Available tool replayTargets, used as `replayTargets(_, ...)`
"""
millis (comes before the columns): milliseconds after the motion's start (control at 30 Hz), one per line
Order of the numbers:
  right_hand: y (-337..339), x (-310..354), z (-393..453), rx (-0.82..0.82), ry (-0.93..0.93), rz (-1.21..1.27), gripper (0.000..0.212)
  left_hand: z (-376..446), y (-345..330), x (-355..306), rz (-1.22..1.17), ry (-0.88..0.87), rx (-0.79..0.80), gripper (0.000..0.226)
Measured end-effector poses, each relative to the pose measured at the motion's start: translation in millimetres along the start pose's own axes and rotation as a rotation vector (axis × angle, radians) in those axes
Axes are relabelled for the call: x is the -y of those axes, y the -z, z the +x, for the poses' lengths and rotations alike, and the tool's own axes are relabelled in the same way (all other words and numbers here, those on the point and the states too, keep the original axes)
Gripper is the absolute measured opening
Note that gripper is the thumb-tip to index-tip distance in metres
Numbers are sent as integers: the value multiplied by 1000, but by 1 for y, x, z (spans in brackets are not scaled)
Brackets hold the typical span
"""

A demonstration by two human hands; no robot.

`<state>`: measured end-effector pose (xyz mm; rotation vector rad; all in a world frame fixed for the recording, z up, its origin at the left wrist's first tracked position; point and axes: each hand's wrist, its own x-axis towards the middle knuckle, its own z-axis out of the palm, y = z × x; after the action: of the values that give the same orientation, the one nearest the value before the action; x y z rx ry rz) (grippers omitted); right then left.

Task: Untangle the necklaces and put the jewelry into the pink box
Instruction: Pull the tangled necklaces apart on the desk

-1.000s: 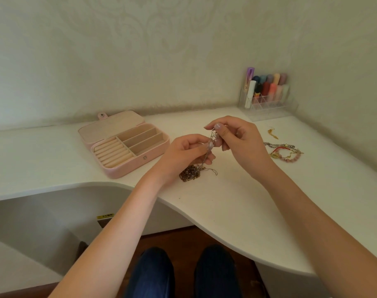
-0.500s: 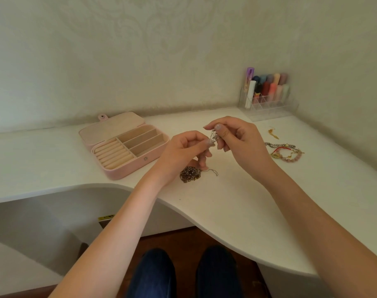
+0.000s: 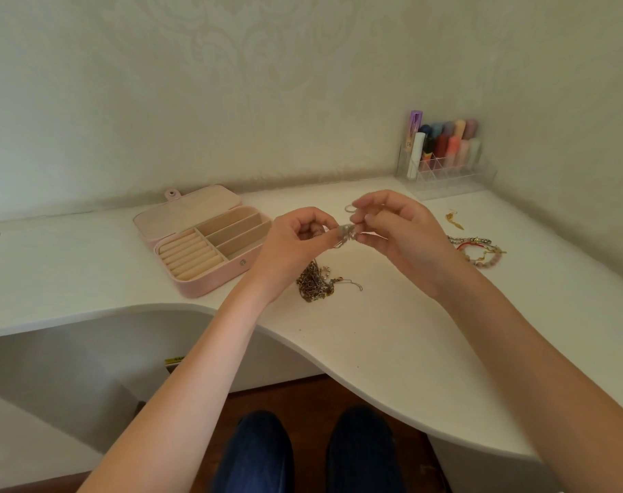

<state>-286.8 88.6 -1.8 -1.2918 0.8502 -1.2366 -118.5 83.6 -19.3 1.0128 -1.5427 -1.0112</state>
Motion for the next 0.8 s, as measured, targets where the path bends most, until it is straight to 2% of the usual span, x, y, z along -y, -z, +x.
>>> replayTargets(133, -4, -4, 0, 61, -139, 61, 13, 1, -1, 1, 19, -9, -20, 15)
replayTargets(233, -5, -8, -1, 104, -190, -25, 12, 3, -3, -2, 58, -18, -48, 14)
replayTargets(333, -4, -9, -2, 119, -161, -120, 19, 6, -3, -3, 75, -12, -119, 13)
replayTargets(467, 2, -8, -1, 58, -142, -153, 16, 7, -1, -1, 91, -14, -160, 13)
replayTargets(800, 15, 2, 1, -52, -72, -186, 10, 3, 4, 9, 237, -32, -119, 13)
